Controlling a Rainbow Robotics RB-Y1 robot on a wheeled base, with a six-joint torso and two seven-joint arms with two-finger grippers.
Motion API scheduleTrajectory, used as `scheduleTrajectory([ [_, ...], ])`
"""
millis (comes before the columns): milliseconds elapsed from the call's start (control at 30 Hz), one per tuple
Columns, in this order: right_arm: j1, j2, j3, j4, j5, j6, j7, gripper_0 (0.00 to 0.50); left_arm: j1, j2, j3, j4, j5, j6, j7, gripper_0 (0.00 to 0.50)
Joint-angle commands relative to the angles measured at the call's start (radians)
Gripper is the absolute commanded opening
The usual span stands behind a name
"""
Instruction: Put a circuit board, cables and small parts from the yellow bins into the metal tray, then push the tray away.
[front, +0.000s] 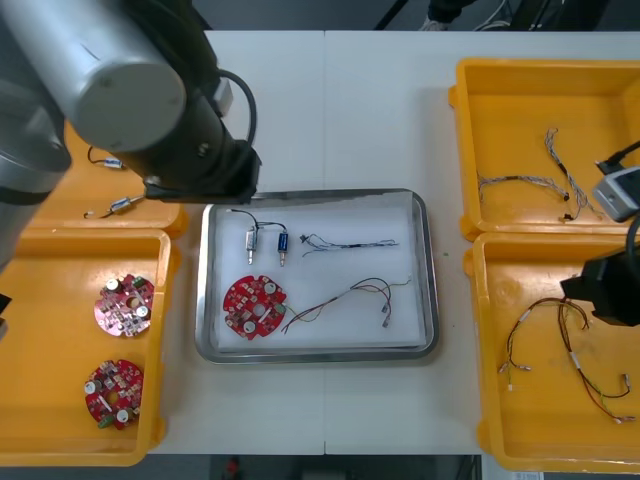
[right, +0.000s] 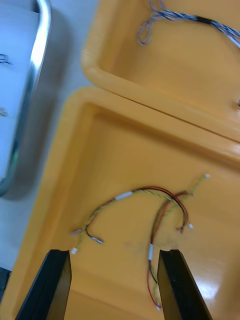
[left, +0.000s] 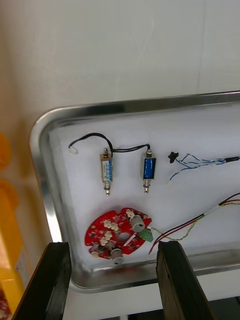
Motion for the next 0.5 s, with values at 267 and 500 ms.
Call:
scheduleTrajectory([
  [267, -0.273, -0.037, 0.399, -0.029, 0.034, 0.002, -0.05, 0.5, 0.15, 0.235, 0.288, -0.076, 0.101, 0.008, -0.236, 0.5],
  [500, -0.425, -0.026, 0.66, 0.02, 0.063, 0.002, -0.047, 0.5, 0.26, 0.316, 0.401, -0.075, 0.105, 0.008, -0.356, 0.5],
])
